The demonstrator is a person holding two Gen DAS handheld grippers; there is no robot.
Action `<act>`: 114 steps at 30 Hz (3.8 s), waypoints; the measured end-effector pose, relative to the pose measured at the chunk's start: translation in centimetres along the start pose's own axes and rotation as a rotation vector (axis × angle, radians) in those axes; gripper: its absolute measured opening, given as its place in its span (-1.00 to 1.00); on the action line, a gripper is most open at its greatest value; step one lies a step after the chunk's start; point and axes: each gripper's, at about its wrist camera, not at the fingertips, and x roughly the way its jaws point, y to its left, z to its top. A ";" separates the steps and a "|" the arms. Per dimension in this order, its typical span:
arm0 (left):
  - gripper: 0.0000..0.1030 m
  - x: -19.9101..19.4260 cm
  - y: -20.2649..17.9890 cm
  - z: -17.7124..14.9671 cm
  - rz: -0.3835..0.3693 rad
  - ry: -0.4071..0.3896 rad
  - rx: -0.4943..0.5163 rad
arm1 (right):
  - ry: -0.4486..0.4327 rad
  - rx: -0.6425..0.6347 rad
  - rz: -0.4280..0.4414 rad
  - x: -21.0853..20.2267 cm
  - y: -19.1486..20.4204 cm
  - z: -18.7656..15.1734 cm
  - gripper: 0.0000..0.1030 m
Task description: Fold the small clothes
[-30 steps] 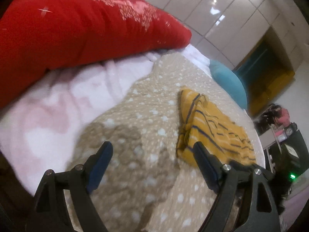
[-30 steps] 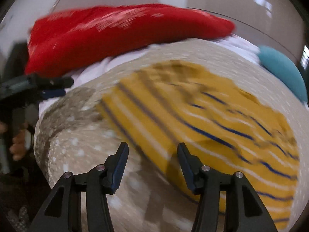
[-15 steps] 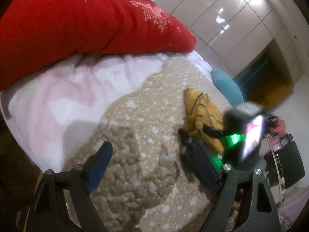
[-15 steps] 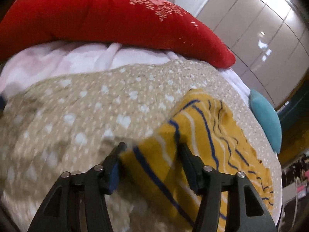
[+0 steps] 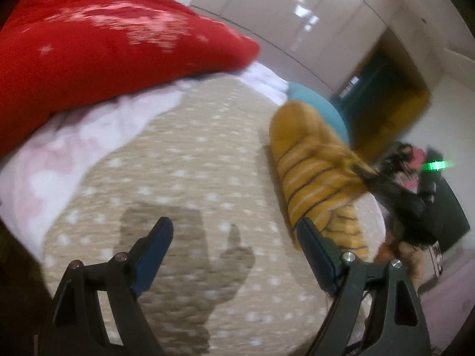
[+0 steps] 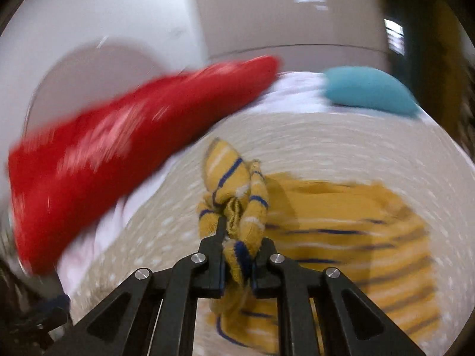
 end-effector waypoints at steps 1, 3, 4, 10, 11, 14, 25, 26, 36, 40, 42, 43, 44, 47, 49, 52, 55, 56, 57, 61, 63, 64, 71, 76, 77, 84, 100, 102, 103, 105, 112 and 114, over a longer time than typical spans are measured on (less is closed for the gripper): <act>0.64 0.5 -0.8 -0.1 -0.010 0.011 0.012 | -0.029 0.064 -0.023 -1.8 -3.5 -0.3 -0.77; 0.64 2.0 -2.7 -0.4 -0.029 0.046 0.045 | -0.058 0.138 -0.070 -4.3 -8.2 -1.8 -0.77; 0.64 2.9 -3.6 -0.7 -0.035 0.065 0.061 | -0.051 0.173 -0.105 -5.1 -10.8 -3.2 -0.77; 0.64 7.9 -8.7 -2.3 -0.072 0.199 0.125 | 0.093 0.379 -0.013 -2.7 -18.9 -9.0 -0.74; 0.64 8.3 -9.6 -2.5 -0.068 0.209 0.144 | 0.083 0.390 0.008 -2.7 -19.1 -9.2 -0.74; 0.64 9.1 -11.6 -2.6 -0.059 0.224 0.195 | 0.069 0.351 0.019 -2.9 -19.1 -9.1 -0.73; 0.73 14.7 -15.5 0.0 -0.098 0.246 0.266 | -0.031 0.446 0.113 -9.4 -23.9 -9.5 0.10; 0.75 15.7 -15.5 0.6 -0.114 0.251 0.263 | -0.042 0.442 0.106 -9.6 -24.4 -8.7 0.24; 0.70 27.0 -16.3 0.8 -0.175 0.494 0.241 | 0.188 0.460 0.187 2.7 -26.3 -3.7 -0.39; 0.30 26.3 -18.4 1.2 -0.151 0.467 0.291 | 0.144 0.446 0.226 1.9 -26.1 -2.4 -0.59; 0.44 26.6 -18.8 1.0 -0.124 0.467 0.298 | 0.121 0.464 0.207 1.3 -26.7 -2.4 -0.59; 0.57 27.0 -18.6 0.7 -0.103 0.477 0.291 | 0.133 0.466 0.167 1.6 -27.0 -2.7 -0.56; 0.58 27.2 -18.2 0.6 -0.092 0.486 0.270 | 0.159 0.462 0.124 2.1 -27.3 -3.1 -0.48; 0.57 24.9 -17.6 0.3 -0.111 0.474 0.217 | 0.187 0.481 0.087 2.6 -28.1 -4.2 0.10; 0.57 22.3 -17.9 0.4 -0.113 0.413 0.246 | 0.147 0.493 0.059 1.0 -28.4 -4.1 0.05; 0.58 19.0 -19.3 0.0 -0.119 0.313 0.333 | 0.032 0.428 0.012 -2.5 -27.2 -3.1 -0.32; 0.60 19.0 -19.7 -1.6 -0.127 0.323 0.371 | 0.016 0.430 0.156 -3.3 -25.3 -2.5 -0.48; 0.60 19.9 -19.5 -2.5 -0.109 0.354 0.368 | 0.026 0.427 0.203 -3.1 -24.5 -2.5 -0.48; 0.60 20.7 -18.9 -3.1 -0.074 0.376 0.367 | 0.048 0.425 0.260 -2.4 -23.8 -2.7 -0.48; 0.66 22.1 -17.1 -4.9 -0.064 0.432 0.314 | 0.180 0.419 0.168 1.1 -23.3 -4.9 -0.63; 0.66 21.1 -17.2 -4.7 -0.080 0.439 0.306 | 0.146 0.445 0.180 0.8 -24.0 -5.9 -0.64; 0.66 20.8 -17.1 -4.5 -0.087 0.434 0.305 | 0.132 0.445 0.164 0.1 -24.0 -6.1 -0.64; 0.66 15.5 -17.2 -5.6 -0.038 0.317 0.356 | -0.016 0.201 0.084 -6.8 -17.7 -6.8 -0.52; 0.67 11.5 -17.8 -6.0 0.055 0.169 0.433 | 0.105 0.231 0.045 -4.0 -18.4 -10.8 -0.62; 0.67 11.0 -18.1 -5.9 0.074 0.139 0.446 | 0.090 0.248 0.054 -4.5 -18.7 -11.0 -0.62; 1.00 2.9 -19.1 -6.8 0.250 -0.283 0.430 | -0.039 0.203 -0.144 -11.1 -16.2 -13.9 -0.27; 1.00 7.4 -21.5 -12.9 0.284 0.001 0.554 | -0.046 0.118 -0.329 -13.7 -14.9 -18.3 0.21; 1.00 8.3 -21.1 -13.2 0.303 0.038 0.547 | -0.032 0.131 -0.336 -13.3 -15.4 -18.4 0.22; 1.00 8.6 -20.9 -13.2 0.301 0.054 0.538 | -0.026 0.134 -0.339 -13.1 -15.5 -18.5 0.23; 1.00 9.1 -20.5 -13.2 0.296 0.080 0.517 | -0.018 0.135 -0.347 -12.8 -15.7 -18.6 0.26; 1.00 9.8 -19.3 -13.0 0.299 0.143 0.467 | -0.002 0.107 -0.361 -12.3 -15.3 -18.9 0.32; 1.00 10.0 -19.1 -13.1 0.309 0.153 0.463 | -0.002 0.096 -0.366 -12.2 -15.1 -18.9 0.34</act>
